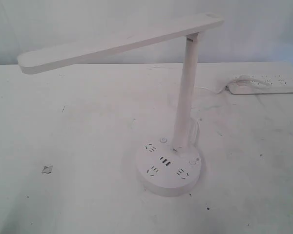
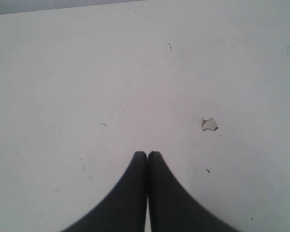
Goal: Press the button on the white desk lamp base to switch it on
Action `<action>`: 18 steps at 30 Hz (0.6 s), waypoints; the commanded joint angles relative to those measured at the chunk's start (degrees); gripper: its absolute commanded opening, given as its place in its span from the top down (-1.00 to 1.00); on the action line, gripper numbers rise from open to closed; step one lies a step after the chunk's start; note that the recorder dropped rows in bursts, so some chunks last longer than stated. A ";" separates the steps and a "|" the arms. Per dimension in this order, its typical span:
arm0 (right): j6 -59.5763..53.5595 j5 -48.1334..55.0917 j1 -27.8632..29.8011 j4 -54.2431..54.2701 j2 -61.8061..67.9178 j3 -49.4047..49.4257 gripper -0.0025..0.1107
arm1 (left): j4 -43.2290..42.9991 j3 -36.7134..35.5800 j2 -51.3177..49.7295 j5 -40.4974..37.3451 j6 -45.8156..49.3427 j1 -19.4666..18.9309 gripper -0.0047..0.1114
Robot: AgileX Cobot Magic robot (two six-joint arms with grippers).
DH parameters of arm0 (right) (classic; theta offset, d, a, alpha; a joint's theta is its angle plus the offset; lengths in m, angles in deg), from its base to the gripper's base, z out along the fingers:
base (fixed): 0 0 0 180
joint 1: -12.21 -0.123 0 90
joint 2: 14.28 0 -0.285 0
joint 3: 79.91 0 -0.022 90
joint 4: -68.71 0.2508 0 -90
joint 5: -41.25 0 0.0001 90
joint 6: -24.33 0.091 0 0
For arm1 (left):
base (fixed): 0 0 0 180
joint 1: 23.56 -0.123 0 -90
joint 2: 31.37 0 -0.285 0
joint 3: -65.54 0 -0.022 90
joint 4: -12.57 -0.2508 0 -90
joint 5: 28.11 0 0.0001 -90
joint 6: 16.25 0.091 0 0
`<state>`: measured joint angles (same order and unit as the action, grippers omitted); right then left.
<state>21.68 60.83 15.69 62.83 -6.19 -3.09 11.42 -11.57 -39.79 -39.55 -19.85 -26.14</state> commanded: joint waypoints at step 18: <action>-0.15 -6.34 -0.01 -13.23 -0.30 0.40 0.96 | 0.26 -0.11 -0.06 0.14 0.00 -0.13 0.92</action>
<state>21.68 58.56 15.69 53.70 -6.19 -3.09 11.42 -11.57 -39.79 -39.55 -19.85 -26.14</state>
